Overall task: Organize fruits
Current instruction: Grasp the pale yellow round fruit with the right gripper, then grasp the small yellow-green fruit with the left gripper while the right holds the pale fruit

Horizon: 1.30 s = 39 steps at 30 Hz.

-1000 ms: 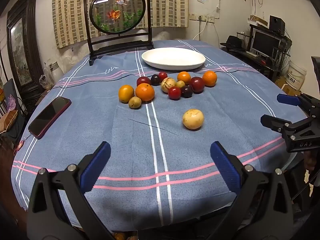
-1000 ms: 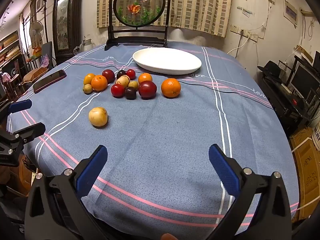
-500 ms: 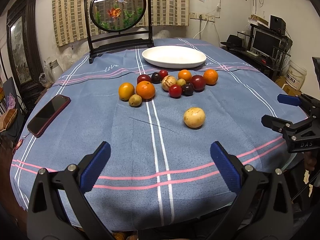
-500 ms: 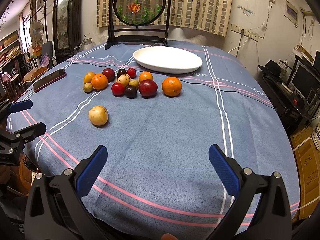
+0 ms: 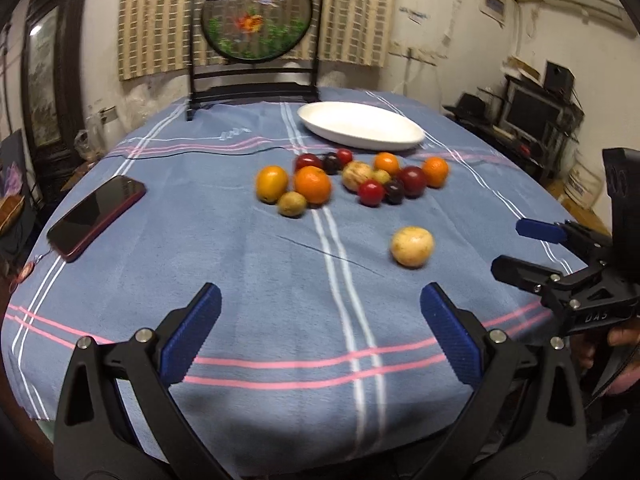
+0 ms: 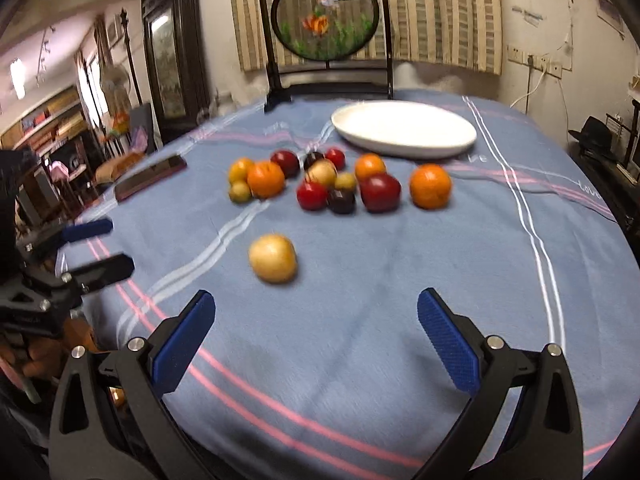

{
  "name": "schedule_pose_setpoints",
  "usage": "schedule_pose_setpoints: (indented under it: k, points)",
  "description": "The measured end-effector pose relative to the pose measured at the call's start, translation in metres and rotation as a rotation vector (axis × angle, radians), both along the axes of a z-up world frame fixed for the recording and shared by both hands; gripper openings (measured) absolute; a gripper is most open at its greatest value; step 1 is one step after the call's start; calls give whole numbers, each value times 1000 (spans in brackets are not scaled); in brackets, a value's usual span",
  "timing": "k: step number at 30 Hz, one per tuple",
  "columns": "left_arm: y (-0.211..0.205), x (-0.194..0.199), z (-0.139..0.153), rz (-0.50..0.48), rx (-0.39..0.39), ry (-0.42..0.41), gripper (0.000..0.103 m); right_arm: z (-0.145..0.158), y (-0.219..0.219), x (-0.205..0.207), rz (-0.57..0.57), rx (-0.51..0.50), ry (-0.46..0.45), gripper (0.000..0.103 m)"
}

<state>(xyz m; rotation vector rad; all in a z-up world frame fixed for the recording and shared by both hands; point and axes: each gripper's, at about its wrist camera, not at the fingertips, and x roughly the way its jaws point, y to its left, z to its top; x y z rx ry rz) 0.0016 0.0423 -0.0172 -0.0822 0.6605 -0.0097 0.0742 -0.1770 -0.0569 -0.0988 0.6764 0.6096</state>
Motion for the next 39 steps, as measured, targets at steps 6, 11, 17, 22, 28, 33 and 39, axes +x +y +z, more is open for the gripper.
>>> schedule_pose_setpoints:
  k: [6, 11, 17, 22, 28, 33, 39]
  points:
    - [22, 11, -12, 62, -35, 27, 101, -6, 23, 27, 16, 67, 125, 102]
    - [43, 17, -20, 74, -56, 58, 101, -13, 53, 40, 56, -43, 127, 95]
    - [64, 23, -25, 103, -74, 95, 101, -21, 72, 48, 73, -144, 127, 75]
    - [69, 31, -26, 103, -78, 106, 101, -30, 77, 54, 85, -200, 147, 56]
    - [59, 49, -22, 69, -56, 118, 100, -31, 71, 56, 105, -190, 155, 36]
    - [43, 76, -14, -10, -18, 104, 91, -23, 41, 64, 71, -65, 156, 36]
    - [29, 123, -18, -91, -10, 154, 59, -27, 20, 71, 37, -5, 206, 36]
